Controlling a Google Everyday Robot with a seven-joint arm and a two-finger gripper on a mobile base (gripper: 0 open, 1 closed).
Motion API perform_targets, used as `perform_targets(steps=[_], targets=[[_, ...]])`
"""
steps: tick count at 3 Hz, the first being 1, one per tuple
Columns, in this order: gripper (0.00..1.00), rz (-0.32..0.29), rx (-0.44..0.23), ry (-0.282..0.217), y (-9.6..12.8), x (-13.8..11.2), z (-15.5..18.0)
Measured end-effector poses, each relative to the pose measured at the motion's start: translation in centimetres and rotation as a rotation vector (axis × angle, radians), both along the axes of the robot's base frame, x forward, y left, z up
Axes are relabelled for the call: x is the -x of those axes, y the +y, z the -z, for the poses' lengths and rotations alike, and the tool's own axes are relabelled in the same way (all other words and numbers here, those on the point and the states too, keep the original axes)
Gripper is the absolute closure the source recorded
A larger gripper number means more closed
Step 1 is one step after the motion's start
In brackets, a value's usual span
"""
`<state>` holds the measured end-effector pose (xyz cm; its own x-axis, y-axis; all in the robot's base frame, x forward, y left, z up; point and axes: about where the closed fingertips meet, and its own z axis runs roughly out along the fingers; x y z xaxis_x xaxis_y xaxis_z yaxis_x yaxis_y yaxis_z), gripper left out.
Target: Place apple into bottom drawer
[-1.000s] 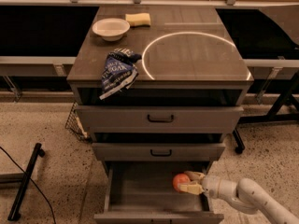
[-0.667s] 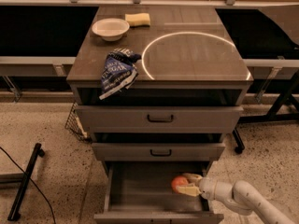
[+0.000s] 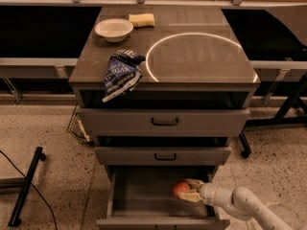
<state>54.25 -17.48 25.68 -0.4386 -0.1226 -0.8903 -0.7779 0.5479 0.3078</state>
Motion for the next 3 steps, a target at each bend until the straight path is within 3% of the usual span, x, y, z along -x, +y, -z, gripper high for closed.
perform_targets(steps=[2, 3], targets=[[1.0, -0.035, 0.022, -0.022, 0.6, -2.1, 3.8], [0.74, -0.051, 0.046, 0.0, 0.1, -2.3, 5.6]])
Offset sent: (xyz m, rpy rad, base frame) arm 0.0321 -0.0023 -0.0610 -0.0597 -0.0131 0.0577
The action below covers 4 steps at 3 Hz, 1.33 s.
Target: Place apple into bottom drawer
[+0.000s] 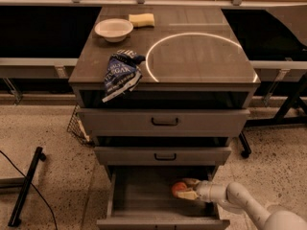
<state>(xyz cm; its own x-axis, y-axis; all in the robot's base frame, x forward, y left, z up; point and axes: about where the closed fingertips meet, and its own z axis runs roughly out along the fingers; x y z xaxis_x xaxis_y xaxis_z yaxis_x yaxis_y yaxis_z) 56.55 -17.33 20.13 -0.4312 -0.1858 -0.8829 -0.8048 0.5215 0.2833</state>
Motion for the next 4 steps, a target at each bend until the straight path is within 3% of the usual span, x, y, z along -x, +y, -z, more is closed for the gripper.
perform_targets(steps=[1, 3, 4], targets=[[0.51, 0.025, 0.055, 0.018, -0.9, -0.2, 2.1], [0.07, 0.049, 0.101, 0.056, -1.8, 0.1, 4.7], [0.04, 0.049, 0.108, 0.064, -1.8, 0.2, 5.1]])
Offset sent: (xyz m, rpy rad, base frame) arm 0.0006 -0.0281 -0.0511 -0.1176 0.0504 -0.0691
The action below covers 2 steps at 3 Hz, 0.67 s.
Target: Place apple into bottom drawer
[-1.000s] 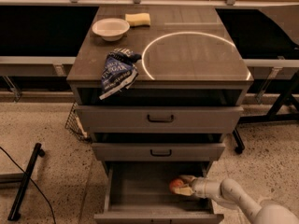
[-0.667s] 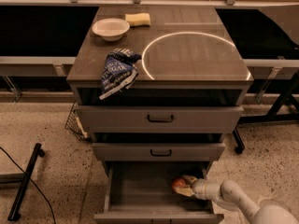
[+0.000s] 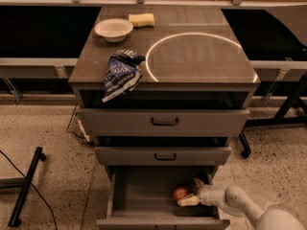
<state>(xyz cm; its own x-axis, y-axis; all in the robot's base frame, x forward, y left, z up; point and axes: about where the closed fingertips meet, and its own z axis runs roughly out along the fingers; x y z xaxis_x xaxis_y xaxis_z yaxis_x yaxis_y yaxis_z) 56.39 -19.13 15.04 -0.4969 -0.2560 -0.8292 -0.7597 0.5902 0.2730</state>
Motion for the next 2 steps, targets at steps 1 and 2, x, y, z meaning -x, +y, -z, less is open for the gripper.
perform_targets(steps=[1, 2], targets=[[0.2, 0.014, -0.019, -0.018, -0.2, 0.0, -0.9], [0.22, 0.024, -0.044, -0.039, -0.3, 0.1, -2.0]])
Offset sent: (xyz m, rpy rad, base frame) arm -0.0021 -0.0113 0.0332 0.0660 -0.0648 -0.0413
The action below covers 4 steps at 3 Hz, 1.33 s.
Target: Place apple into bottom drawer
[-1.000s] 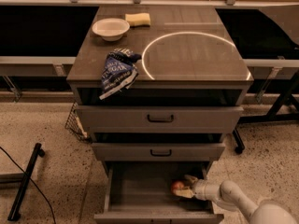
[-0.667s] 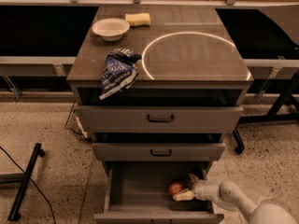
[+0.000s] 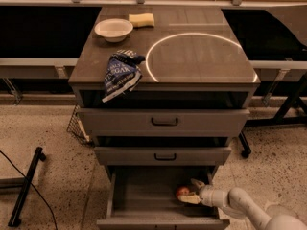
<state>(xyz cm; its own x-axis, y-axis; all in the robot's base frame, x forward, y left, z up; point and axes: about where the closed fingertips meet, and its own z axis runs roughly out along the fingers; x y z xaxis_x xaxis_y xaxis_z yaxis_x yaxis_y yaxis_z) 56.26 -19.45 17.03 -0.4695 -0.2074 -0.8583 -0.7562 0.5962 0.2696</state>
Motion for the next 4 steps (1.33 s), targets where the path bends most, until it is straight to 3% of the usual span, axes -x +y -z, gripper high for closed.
perform_targets(steps=[2, 3, 4], targets=[[0.2, 0.113, -0.116, -0.191, -3.3, -0.2, -8.5], [0.21, 0.158, -0.088, -0.229, -7.0, 0.5, -11.6], [0.23, 0.18, -0.008, -0.205, -10.5, 1.4, -13.3]])
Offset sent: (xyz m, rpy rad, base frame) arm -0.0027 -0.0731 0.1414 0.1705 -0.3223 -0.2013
